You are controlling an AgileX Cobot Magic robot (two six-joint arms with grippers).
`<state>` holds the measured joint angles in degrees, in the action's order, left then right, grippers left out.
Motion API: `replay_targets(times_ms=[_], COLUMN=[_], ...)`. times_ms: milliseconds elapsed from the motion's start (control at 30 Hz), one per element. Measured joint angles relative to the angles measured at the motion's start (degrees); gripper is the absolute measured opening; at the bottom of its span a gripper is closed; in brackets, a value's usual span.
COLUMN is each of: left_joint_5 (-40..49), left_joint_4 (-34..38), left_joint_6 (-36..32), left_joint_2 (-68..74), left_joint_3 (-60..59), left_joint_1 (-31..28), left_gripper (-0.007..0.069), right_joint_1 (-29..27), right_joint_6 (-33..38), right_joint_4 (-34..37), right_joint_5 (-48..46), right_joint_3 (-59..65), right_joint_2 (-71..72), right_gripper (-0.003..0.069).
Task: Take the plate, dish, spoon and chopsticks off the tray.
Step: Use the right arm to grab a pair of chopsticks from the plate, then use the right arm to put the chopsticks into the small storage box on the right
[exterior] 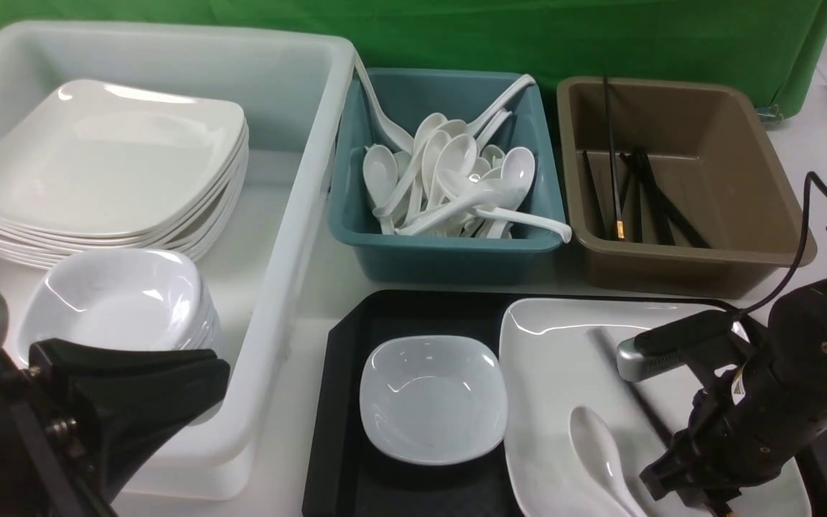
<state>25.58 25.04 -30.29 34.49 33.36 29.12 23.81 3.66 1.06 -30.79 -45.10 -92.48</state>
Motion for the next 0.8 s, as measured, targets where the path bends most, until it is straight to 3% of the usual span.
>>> replay_targets(times_ms=[200,300,400,533,633,800], left_joint_5=[0.05,-0.67,-3.39,-6.42,-8.42,-8.59], left_joint_4=[0.00,0.00,0.00,0.04,0.04,0.04], left_joint_6=[0.00,0.00,0.00,-0.22,-0.22,-0.47], left_joint_2=[0.00,0.00,0.00,0.00,0.00,0.00], left_joint_3=[0.00,0.00,0.00,0.00,0.00,0.00], left_joint_1=[0.00,0.00,0.00,0.00,0.00,0.00], left_gripper=[0.0017,0.0017,0.0017,0.0017,0.0017,0.0017], right_joint_1=[0.57,2.09,1.64,-3.32,-9.19,-14.18], right_joint_6=[1.69,1.81,1.81,1.83,1.35,-2.49], right_joint_4=[0.05,0.07,0.26,0.52,0.47,0.47], right_joint_5=[-3.40,-7.64,-6.21,2.79,10.73,15.70], right_joint_3=[0.00,-1.94,-6.32,-14.51,-24.03,-37.44], right_joint_2=[2.92,10.46,15.70,14.04,6.07,-8.50], right_gripper=[0.0145,0.0145,0.0145,0.0145,0.0145,0.0145])
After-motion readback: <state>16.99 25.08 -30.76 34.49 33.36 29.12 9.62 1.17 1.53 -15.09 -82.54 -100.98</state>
